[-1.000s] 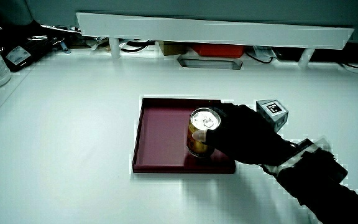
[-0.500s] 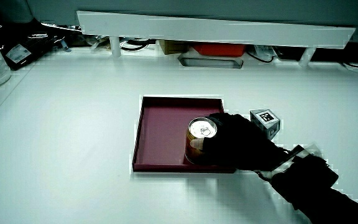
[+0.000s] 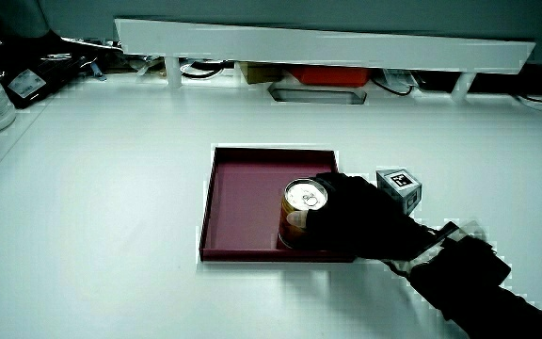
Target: Place red bull into plate
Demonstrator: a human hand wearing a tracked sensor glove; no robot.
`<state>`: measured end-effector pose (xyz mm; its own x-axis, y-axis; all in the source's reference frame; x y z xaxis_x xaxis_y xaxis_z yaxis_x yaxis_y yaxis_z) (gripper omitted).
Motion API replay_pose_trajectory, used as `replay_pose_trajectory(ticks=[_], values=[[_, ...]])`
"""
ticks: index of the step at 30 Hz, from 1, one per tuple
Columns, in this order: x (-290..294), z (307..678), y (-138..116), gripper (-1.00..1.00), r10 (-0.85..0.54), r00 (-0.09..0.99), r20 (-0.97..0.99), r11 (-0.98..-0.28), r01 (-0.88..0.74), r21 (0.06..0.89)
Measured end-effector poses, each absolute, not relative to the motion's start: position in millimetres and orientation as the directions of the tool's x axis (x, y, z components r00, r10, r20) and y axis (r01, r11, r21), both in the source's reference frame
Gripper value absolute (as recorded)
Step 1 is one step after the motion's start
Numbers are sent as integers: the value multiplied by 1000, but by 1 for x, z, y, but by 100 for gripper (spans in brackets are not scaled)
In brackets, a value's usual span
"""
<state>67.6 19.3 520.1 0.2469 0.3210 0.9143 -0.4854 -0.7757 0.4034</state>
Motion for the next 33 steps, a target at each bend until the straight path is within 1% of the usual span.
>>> replay_pose_trajectory(ticks=[5, 7, 9, 10, 13, 16, 17, 20, 21, 23, 24, 26, 27, 29, 30, 31, 33], values=[[67, 520, 20, -36, 326, 251, 911, -771, -487, 410], [67, 519, 19, -43, 329, 261, 907, -753, -507, 419], [67, 515, 18, -50, 297, 307, 904, -734, -532, 422], [67, 512, 17, -54, 299, 311, 902, -718, -549, 427], [74, 501, 14, -64, 280, 281, 918, -716, -576, 394], [84, 489, 9, -75, 272, 222, 936, -707, -614, 351], [88, 485, 7, -79, 267, 248, 931, -693, -622, 364], [98, 468, 2, -89, 288, 205, 935, -665, -659, 350], [102, 465, 0, -93, 277, 206, 939, -658, -671, 341], [110, 449, -2, -100, 295, 226, 928, -641, -673, 368], [114, 441, -3, -100, 302, 202, 932, -637, -684, 355], [123, 429, -5, -100, 324, 188, 927, -620, -698, 358], [128, 422, -7, -100, 306, 234, 923, -617, -690, 379], [136, 410, -9, -100, 291, 244, 925, -611, -697, 376], [141, 404, -10, -100, 271, 302, 914, -608, -682, 406], [146, 403, -11, -100, 226, 293, 929, -618, -694, 370], [155, 397, -12, -100, 183, 334, 925, -627, -685, 371]])
